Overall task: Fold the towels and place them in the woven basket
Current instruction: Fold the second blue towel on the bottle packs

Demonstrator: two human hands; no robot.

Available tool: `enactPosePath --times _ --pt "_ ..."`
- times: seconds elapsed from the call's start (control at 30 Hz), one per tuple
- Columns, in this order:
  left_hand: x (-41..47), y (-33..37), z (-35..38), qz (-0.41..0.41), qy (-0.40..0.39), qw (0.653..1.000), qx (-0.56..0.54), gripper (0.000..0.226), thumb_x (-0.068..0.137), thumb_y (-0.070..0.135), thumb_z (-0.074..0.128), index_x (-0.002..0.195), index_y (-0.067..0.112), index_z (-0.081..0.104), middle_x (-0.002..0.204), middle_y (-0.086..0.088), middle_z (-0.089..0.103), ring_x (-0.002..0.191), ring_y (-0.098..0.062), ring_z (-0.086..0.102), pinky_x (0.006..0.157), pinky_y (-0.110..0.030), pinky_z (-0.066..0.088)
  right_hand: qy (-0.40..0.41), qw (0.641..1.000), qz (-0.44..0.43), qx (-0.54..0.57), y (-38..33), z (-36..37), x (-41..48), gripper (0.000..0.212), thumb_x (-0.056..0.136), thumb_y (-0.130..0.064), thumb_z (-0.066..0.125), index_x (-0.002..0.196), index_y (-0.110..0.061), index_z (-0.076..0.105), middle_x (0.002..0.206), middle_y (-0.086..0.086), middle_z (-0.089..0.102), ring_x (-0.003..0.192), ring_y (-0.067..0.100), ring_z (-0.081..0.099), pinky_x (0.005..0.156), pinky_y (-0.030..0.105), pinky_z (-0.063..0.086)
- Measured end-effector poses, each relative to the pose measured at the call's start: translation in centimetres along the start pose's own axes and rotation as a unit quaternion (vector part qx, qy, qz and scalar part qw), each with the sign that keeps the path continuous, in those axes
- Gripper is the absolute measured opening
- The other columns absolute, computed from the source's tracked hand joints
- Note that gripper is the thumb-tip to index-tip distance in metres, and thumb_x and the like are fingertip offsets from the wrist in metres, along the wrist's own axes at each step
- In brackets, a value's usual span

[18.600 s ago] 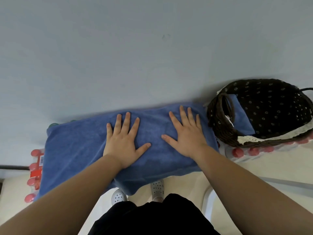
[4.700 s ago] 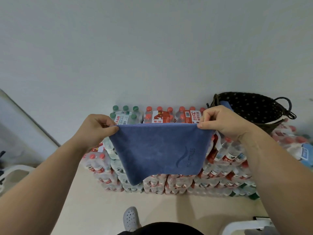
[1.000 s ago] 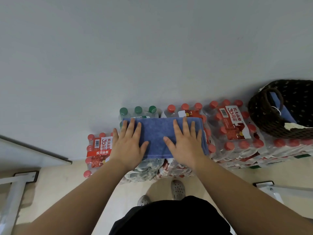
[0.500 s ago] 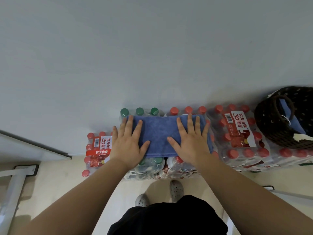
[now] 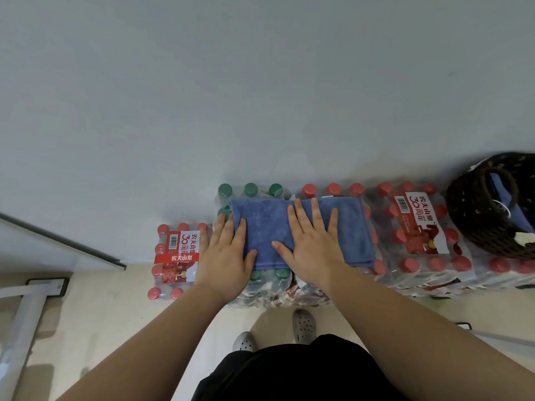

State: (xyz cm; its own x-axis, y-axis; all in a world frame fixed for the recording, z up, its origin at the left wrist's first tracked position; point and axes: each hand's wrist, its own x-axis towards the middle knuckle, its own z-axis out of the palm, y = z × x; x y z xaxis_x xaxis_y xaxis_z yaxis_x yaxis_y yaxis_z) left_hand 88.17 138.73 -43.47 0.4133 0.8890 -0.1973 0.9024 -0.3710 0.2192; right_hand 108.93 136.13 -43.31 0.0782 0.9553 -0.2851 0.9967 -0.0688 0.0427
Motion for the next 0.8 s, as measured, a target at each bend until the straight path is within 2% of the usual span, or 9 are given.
enactPosePath --times 0.1,0.17,0.27,0.37,0.43,0.53,0.6,0.73,0.8 --pt "0.0 0.2 -0.8 -0.002 -0.006 0.998 -0.058 0.074 0.099 0.057 0.028 0.158 0.017 0.01 0.165 -0.009 0.012 0.153 -0.026 0.003 0.123 -0.053 0.002 0.006 1.0 -0.001 -0.002 0.0 0.0 0.0 0.097 0.082 -0.08 -0.009 0.157 -0.019 -0.013 0.166 0.0 -0.017 0.149 0.03 -0.026 0.115 0.064 -0.016" --pt "-0.1 0.4 -1.7 -0.002 0.005 0.995 -0.098 0.077 0.096 0.06 0.027 0.158 0.017 0.014 0.164 -0.009 0.018 0.151 -0.028 0.016 0.123 -0.052 0.011 0.008 1.0 -0.002 0.008 0.1 0.1 0.0 0.099 0.081 -0.081 -0.011 0.158 -0.018 -0.01 0.166 0.0 -0.015 0.15 0.028 -0.023 0.117 0.063 -0.013" --pt "-0.5 1.1 -3.3 0.01 0.012 0.983 -0.184 0.073 0.098 0.051 0.041 0.158 0.02 0.013 0.165 -0.004 0.014 0.146 -0.025 0.028 0.118 -0.038 0.028 0.028 0.998 -0.008 0.062 0.5 0.0 -0.1 0.099 0.081 -0.079 -0.012 0.158 -0.017 -0.008 0.167 -0.001 -0.01 0.151 0.022 -0.021 0.12 0.059 -0.007" --pt "-1.0 3.1 -5.2 0.032 0.017 0.961 -0.273 0.072 0.1 0.038 0.052 0.158 0.023 0.012 0.166 0.003 0.006 0.149 -0.016 0.018 0.111 -0.02 0.021 0.064 0.984 -0.003 0.163 1.8 -0.2 -0.7 0.097 0.082 -0.079 -0.009 0.158 -0.018 -0.007 0.167 -0.002 -0.011 0.151 0.017 -0.021 0.123 0.052 -0.006" --pt "-1.1 4.8 -6.3 0.041 0.027 0.956 -0.29 0.071 0.1 0.036 0.052 0.158 0.025 0.013 0.166 0.006 0.005 0.149 -0.011 0.013 0.108 -0.014 0.016 0.076 0.974 0.005 0.214 3.5 -0.2 -1.3 0.1 0.082 -0.082 -0.005 0.159 -0.019 -0.005 0.167 -0.003 -0.008 0.15 0.015 -0.021 0.124 0.048 -0.006" --pt "-0.6 8.0 -7.5 0.067 0.044 0.951 -0.297 0.07 0.099 0.037 0.053 0.158 0.024 0.017 0.166 0.005 0.007 0.15 -0.013 0.014 0.116 -0.021 0.021 0.079 0.964 0.01 0.253 7.0 0.2 -2.6 0.104 0.08 -0.085 -0.004 0.16 -0.019 0.001 0.167 -0.003 -0.002 0.151 0.011 -0.015 0.125 0.04 -0.003" --pt "0.1 10.6 -7.8 0.091 0.047 0.953 -0.285 0.073 0.097 0.04 0.054 0.158 0.024 0.017 0.166 0.004 0.008 0.15 -0.011 0.013 0.115 -0.022 0.019 0.076 0.96 0.007 0.271 9.2 0.4 -3.5 0.107 0.078 -0.087 -0.006 0.16 -0.019 0.007 0.167 -0.004 0.003 0.153 0.01 -0.006 0.124 0.034 0.0" --pt "1.9 16.1 -7.3 0.121 0.028 0.964 -0.236 0.075 0.097 0.041 0.054 0.158 0.021 0.014 0.167 0.003 0.004 0.15 -0.011 0.012 0.113 -0.029 0.03 0.071 0.95 -0.007 0.303 12.9 0.8 -4.8 0.105 0.081 -0.085 -0.005 0.157 -0.018 0.026 0.163 -0.002 0.024 0.152 0.011 0.013 0.124 0.041 0.013" --pt "2.9 18.4 -6.3 0.117 -0.008 0.971 -0.209 0.073 0.099 0.038 0.052 0.158 0.02 0.013 0.167 0.003 -0.002 0.146 -0.012 0.022 0.107 -0.029 0.036 0.065 0.945 -0.013 0.321 14.5 1.1 -5.3 0.104 0.082 -0.084 -0.004 0.155 -0.018 0.032 0.161 -0.002 0.03 0.151 0.01 0.014 0.124 0.043 0.015"
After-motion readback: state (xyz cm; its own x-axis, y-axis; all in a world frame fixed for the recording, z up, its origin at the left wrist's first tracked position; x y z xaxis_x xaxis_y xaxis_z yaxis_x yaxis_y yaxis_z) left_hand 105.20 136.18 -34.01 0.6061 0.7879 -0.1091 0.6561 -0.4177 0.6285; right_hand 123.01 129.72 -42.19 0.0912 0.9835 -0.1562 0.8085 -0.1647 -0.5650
